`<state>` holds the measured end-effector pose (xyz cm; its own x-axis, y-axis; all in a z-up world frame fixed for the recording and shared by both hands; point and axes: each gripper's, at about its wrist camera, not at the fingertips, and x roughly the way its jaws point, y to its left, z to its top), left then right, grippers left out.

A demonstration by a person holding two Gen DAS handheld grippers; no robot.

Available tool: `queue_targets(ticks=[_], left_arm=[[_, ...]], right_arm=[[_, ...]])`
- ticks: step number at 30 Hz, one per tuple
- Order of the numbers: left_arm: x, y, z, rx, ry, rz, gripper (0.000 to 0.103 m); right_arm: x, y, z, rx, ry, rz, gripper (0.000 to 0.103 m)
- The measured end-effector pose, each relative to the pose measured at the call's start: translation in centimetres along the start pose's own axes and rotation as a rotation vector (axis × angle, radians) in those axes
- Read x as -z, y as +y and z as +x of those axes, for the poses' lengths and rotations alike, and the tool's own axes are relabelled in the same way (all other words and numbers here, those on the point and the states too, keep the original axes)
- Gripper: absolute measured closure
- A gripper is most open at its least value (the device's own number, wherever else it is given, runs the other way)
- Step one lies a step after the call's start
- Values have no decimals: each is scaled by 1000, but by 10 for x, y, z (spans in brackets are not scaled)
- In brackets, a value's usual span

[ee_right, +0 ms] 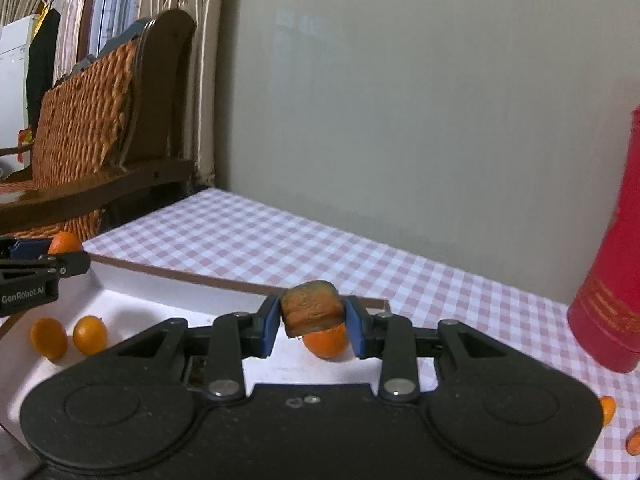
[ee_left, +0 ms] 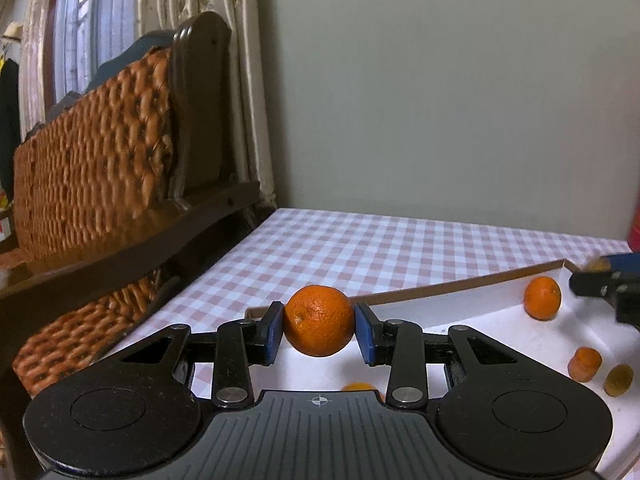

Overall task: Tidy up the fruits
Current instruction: 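Lower both tools into the tray and open them to drop the items, then move both tools back toward the small orange and brown nut by the thermos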

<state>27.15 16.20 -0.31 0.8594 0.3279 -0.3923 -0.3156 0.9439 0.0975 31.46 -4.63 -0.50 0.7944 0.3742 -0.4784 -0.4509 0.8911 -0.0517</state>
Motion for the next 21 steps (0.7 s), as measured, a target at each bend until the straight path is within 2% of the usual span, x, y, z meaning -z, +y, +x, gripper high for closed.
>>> queue_targets(ticks=[1,2,3,5,13,21], left_arm=[[1,0,-3,-15,-21,-9,22],[1,0,-9,-19,-53,-16,2],[0,1,-13,-16,-83,-23,0],[-2,0,-18,-20,-100,-17,0],[3,4,-19,-27,-69,-10,0],[5,9,-23,-38,-54,-6,0]], right_arm=[[1,0,1,16,-6,-5,66],[3,0,-1,40,-35,-4,31],[5,0,-5,68,-69,-3,9],[5,0,-5,69,-67,-9,13],[8,-1,-5,77,-45,-1,6],[7,1,-6,62,-36,2,6]])
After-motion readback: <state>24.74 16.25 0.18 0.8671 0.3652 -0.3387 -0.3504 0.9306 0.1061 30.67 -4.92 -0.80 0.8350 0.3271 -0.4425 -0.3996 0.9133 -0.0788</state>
